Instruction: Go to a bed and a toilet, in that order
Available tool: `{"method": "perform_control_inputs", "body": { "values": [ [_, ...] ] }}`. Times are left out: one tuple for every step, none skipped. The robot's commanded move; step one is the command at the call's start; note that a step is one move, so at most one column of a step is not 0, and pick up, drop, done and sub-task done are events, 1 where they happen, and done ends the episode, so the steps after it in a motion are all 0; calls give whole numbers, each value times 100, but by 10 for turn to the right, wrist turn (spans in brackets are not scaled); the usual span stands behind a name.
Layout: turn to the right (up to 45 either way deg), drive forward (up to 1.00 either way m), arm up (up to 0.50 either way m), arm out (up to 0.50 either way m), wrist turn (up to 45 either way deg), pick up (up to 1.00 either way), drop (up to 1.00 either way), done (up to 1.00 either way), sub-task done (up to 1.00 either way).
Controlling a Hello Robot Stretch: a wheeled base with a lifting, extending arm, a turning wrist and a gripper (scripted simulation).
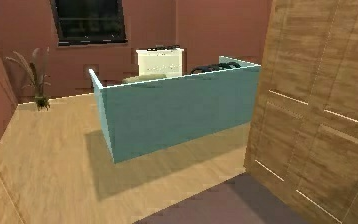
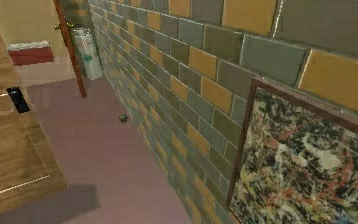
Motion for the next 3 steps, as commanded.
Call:
{"method": "perform_control_inputs", "body": {
  "values": [
    [-450, 0, 0, 0, 0, 0, 0, 0, 0],
    [-450, 0, 0, 0, 0, 0, 0, 0, 0],
    [-270, 0, 0, 0, 0, 0, 0, 0, 0]
  ]
}}
